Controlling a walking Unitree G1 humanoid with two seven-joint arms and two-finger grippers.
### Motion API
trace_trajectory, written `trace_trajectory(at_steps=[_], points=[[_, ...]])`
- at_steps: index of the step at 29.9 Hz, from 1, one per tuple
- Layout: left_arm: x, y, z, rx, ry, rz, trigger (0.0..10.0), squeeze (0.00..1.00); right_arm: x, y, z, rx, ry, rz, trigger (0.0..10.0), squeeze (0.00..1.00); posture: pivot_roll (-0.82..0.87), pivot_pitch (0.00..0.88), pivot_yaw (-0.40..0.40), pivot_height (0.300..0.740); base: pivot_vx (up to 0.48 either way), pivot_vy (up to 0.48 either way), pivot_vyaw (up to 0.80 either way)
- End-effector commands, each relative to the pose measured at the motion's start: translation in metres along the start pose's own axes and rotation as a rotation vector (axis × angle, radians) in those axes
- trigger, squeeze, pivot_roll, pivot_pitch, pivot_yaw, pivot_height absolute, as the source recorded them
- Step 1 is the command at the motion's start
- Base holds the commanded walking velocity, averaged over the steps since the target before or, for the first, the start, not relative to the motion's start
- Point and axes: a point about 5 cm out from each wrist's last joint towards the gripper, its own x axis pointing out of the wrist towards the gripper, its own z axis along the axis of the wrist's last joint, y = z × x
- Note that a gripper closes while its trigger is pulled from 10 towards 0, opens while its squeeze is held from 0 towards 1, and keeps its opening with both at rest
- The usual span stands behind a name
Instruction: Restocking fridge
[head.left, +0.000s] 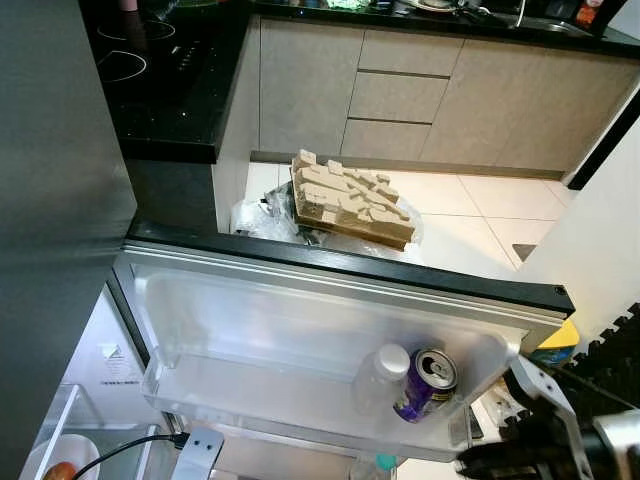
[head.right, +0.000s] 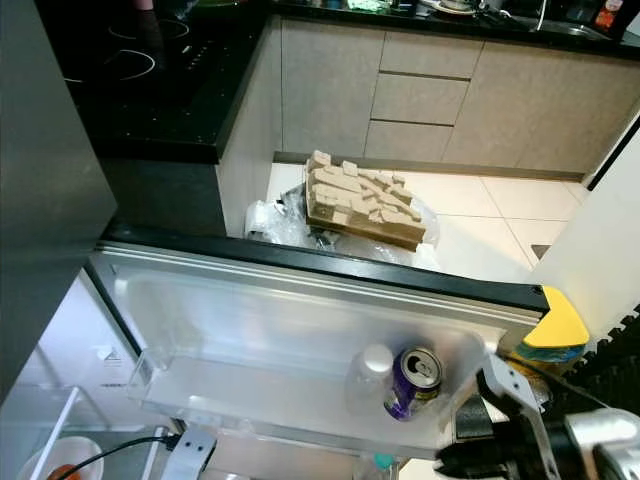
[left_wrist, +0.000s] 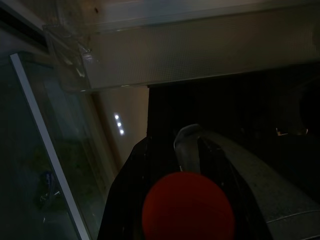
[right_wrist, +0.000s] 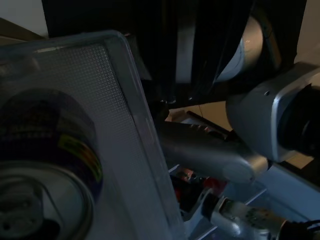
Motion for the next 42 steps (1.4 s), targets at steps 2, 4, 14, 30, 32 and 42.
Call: trace_trajectory(at_steps=[2,4,14,30,32,42], points=[[0.001,-0.014,-0.008,-0.006,0.038,-0.047,10.0,0.0,0.018,-0.004,-0.018,0.064,-0.018,-0.048,10.0,0.0,-0.02,0.042,-0.087,0.74,0.0,0.0,0.0],[0.002,-0.015,-0.009,-0.005,0.041,-0.045,10.0,0.0,0.025,-0.004,-0.027,0.092,-0.01,-0.061,10.0,0.0,-0.01,0.033,-0.084,0.74,0.0,0.0,0.0],[-0.001,-0.013,-0.017,-0.009,0.066,-0.04,10.0,0.0,0.045,0.015,-0.047,0.225,-0.097,0.017,10.0,0.0,-0.01,0.04,-0.073,0.74,0.0,0.0,0.0],[0.0,-0.018,-0.019,-0.012,0.083,-0.049,10.0,0.0,0.056,0.031,-0.095,0.338,0.112,0.049,10.0,0.0,-0.02,0.037,-0.074,0.74,0.0,0.0,0.0],[0.0,-0.018,-0.019,-0.009,0.087,-0.05,10.0,0.0,0.056,0.03,-0.101,0.347,0.129,0.022,10.0,0.0,-0.02,0.037,-0.074,0.74,-0.264,0.0,0.0],[-0.001,-0.016,-0.019,0.002,0.087,-0.046,10.0,0.0,0.061,0.021,-0.141,0.378,0.255,-0.234,10.0,0.0,-0.02,0.037,-0.074,0.74,-0.266,0.0,0.0]])
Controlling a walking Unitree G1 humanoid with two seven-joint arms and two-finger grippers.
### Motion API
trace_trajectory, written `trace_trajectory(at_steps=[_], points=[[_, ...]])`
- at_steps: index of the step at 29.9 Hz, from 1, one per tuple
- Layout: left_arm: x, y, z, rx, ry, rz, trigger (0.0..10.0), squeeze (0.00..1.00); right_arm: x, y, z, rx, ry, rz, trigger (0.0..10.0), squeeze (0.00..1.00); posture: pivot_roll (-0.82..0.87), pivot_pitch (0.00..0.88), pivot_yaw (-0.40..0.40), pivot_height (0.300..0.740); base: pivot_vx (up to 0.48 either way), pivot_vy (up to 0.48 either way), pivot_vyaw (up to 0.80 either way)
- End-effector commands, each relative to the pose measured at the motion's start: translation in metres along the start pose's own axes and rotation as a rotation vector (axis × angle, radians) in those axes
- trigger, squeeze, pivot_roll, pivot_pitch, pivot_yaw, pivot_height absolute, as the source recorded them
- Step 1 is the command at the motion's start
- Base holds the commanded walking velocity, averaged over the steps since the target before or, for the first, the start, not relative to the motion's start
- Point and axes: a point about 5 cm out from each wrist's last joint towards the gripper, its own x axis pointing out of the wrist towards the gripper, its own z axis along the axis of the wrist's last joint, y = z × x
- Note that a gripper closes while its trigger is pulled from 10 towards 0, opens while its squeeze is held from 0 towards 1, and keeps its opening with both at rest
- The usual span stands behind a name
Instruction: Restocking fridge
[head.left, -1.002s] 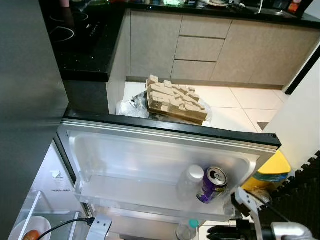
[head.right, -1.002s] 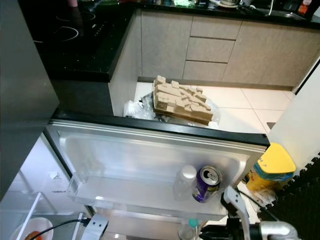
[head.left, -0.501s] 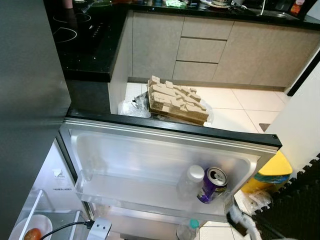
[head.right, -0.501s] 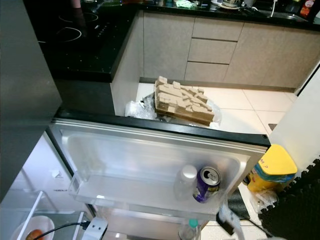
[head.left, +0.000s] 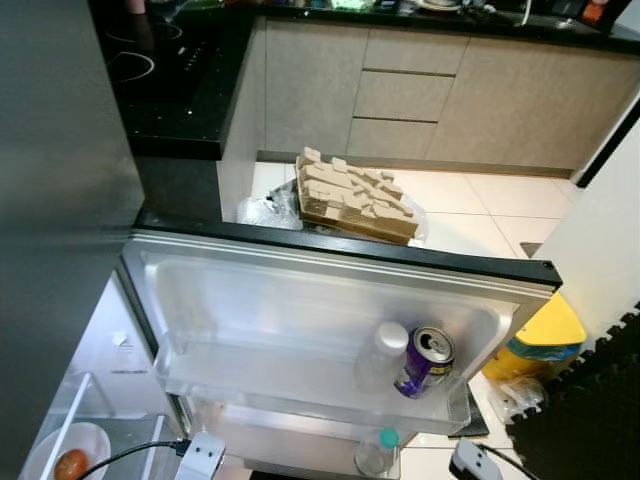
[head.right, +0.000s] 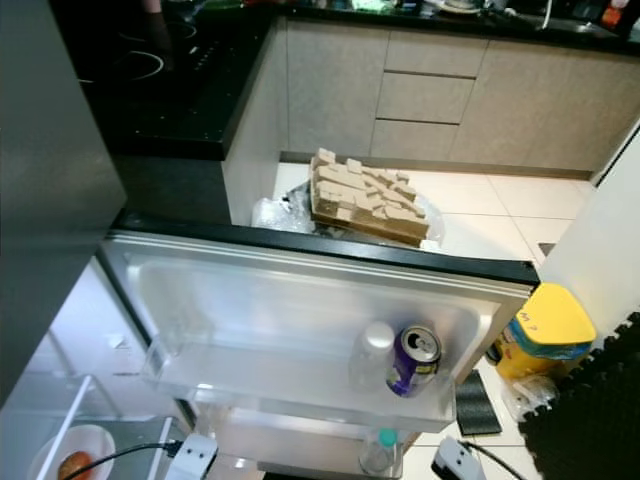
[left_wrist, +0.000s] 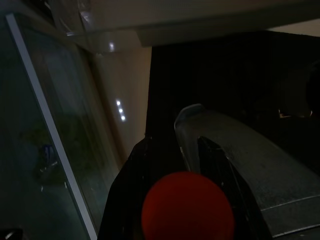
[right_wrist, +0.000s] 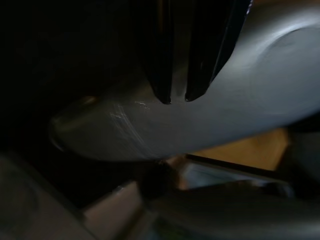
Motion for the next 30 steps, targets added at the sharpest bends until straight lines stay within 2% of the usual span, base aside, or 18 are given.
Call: trace_trajectory(at_steps=[1,8,14,23,30], points=[[0.001,-0.013,-0.011,-0.001,0.042,-0.04,10.0,0.0,0.002,-0.001,-0.01,0.02,0.014,-0.048,10.0,0.0,-0.02,0.037,-0.074,0.74,-0.266,0.0,0.0],[0.001,-0.014,-0.011,0.005,0.046,-0.041,10.0,0.0,0.007,-0.007,-0.02,0.046,0.019,-0.172,10.0,0.0,-0.02,0.037,-0.074,0.74,-0.255,0.0,0.0],[0.0,-0.012,-0.011,0.013,0.052,-0.039,10.0,0.0,0.011,-0.009,-0.032,0.076,0.04,-0.253,10.0,0.0,-0.01,0.034,-0.066,0.74,0.0,0.0,0.0],[0.0,-0.012,-0.012,0.024,0.064,-0.064,10.0,0.0,0.014,-0.009,-0.038,0.09,0.044,-0.279,10.0,0.0,-0.01,0.026,-0.066,0.74,0.0,0.0,0.0],[0.001,-0.013,-0.011,0.032,0.064,-0.058,10.0,0.0,0.015,-0.011,-0.039,0.089,0.044,-0.295,10.0,0.0,-0.01,0.019,-0.069,0.74,0.0,-0.282,0.0]])
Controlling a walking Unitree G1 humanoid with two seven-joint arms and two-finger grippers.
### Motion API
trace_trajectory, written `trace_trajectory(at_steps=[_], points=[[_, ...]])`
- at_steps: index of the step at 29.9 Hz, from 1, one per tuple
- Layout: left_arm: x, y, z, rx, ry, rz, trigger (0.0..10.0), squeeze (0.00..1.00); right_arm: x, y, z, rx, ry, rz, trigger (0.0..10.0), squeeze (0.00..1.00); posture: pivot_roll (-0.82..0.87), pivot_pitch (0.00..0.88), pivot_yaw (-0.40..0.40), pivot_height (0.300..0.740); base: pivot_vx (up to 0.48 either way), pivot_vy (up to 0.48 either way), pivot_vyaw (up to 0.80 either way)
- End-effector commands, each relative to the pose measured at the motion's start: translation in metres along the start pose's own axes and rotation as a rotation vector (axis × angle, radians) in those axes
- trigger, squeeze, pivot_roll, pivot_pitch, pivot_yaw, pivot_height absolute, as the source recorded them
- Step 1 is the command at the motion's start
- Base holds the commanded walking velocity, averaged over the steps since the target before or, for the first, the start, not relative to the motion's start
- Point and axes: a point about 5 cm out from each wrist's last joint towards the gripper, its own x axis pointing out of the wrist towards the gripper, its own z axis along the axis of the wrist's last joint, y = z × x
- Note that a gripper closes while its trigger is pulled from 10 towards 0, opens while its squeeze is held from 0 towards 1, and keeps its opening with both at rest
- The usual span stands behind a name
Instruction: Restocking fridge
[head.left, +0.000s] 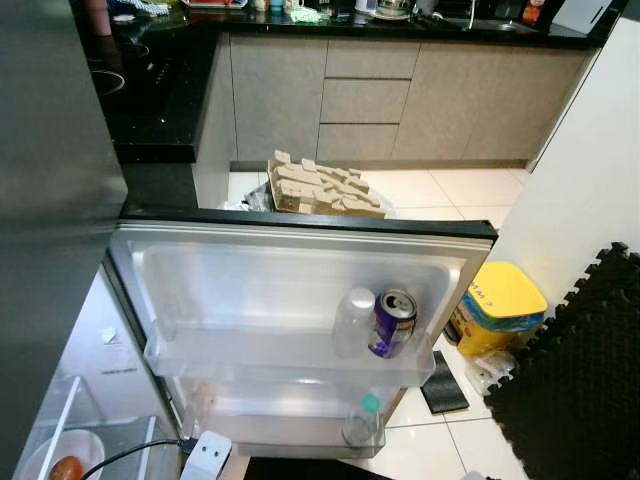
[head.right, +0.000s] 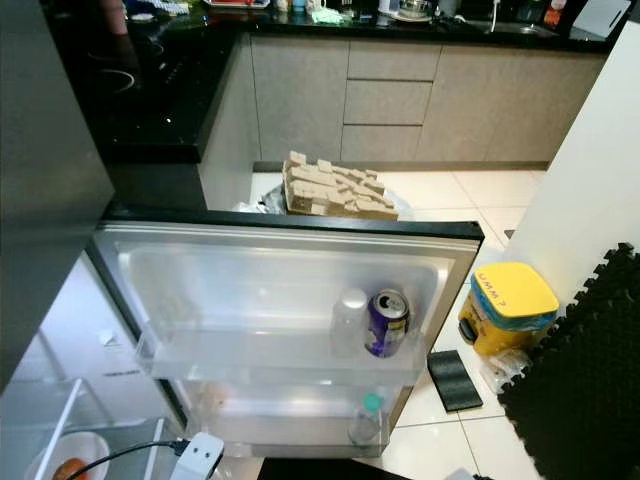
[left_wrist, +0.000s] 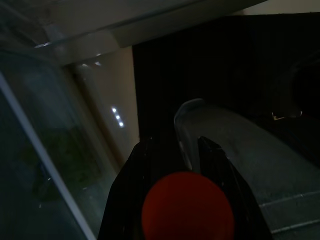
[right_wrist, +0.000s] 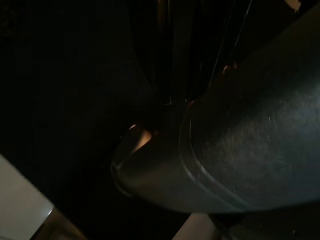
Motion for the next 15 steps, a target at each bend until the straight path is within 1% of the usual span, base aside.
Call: trace_trajectory(at_steps=[1,6,15], points=[[0.0002,-0.0098,-0.0114,0.002,0.049,-0.024,10.0,0.0,-0.0026,-0.0036,-0.0012,0.002,0.002,-0.02,10.0,0.0,-0.01,0.019,-0.069,0.74,0.0,0.0,0.0],[0.0001,-0.0099,-0.0121,-0.013,0.048,-0.019,10.0,0.0,-0.0017,-0.0039,-0.0019,-0.005,0.008,-0.025,10.0,0.0,-0.01,0.019,-0.069,0.74,0.0,0.0,0.0],[0.0002,-0.0113,-0.0137,-0.001,0.058,-0.018,10.0,0.0,-0.0005,-0.0032,-0.0025,-0.003,0.007,-0.028,10.0,0.0,-0.01,0.026,-0.065,0.74,0.0,0.0,0.0]])
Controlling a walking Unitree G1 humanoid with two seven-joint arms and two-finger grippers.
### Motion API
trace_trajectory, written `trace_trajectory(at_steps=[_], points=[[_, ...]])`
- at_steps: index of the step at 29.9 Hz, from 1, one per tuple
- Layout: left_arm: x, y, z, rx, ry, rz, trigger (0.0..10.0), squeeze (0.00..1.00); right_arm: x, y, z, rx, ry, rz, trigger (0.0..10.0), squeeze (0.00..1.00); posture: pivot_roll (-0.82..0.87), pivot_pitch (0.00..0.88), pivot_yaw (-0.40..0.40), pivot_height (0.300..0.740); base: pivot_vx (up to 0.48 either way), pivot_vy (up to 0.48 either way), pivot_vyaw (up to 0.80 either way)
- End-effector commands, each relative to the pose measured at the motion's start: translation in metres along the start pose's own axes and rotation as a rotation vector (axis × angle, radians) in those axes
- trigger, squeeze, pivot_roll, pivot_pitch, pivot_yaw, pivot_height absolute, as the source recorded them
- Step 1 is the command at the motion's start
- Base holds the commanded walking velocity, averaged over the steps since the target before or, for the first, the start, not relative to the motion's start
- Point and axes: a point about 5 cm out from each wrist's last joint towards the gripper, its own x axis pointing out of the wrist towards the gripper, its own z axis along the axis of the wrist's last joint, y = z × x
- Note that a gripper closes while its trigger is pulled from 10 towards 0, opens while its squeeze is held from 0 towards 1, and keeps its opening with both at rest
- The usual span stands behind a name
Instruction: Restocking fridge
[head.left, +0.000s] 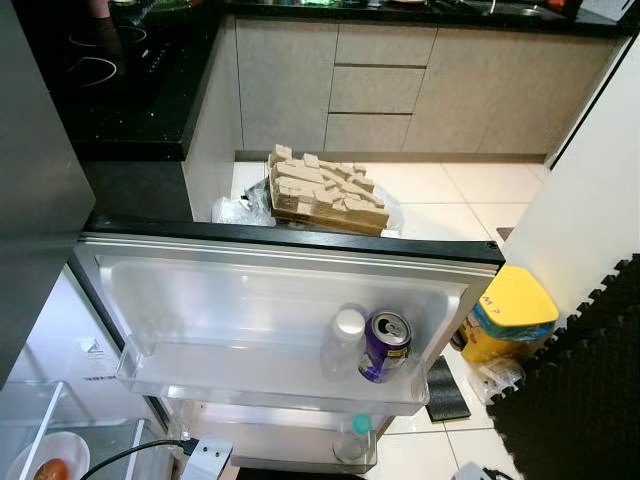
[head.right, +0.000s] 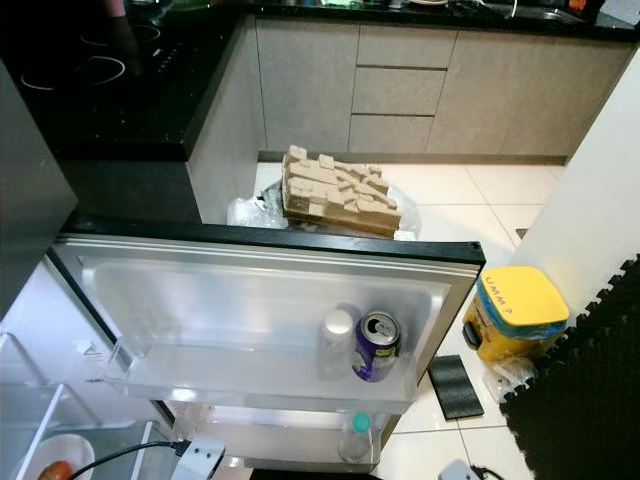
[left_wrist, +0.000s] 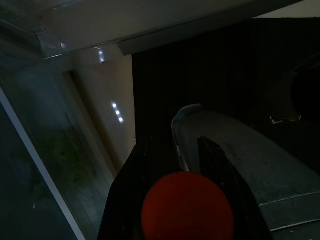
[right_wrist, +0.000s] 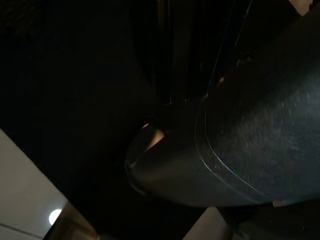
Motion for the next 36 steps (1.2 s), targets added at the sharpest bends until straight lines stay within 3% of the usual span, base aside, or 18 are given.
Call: trace_trajectory(at_steps=[1,18,29,36], points=[[0.0,-0.01,-0.012,-0.004,0.048,-0.026,10.0,0.0,0.0,0.0,-0.003,0.007,0.0,-0.011,10.0,0.0,-0.01,0.026,-0.065,0.74,0.0,0.0,0.0],[0.001,-0.011,-0.011,-0.004,0.048,-0.029,10.0,0.0,0.002,0.0,-0.003,0.013,0.0,-0.026,10.0,0.0,-0.01,0.027,-0.062,0.74,-0.298,0.0,0.0],[0.0,-0.009,-0.013,-0.003,0.054,-0.012,10.0,0.0,0.002,-0.007,-0.011,0.004,0.054,-0.239,10.0,0.0,-0.01,0.027,-0.062,0.74,-0.056,0.0,0.0],[-0.001,-0.007,-0.016,0.054,0.088,-0.023,10.0,0.0,0.004,-0.005,-0.014,0.005,0.066,-0.262,10.0,0.0,-0.01,0.027,-0.062,0.74,0.0,-0.137,0.0]])
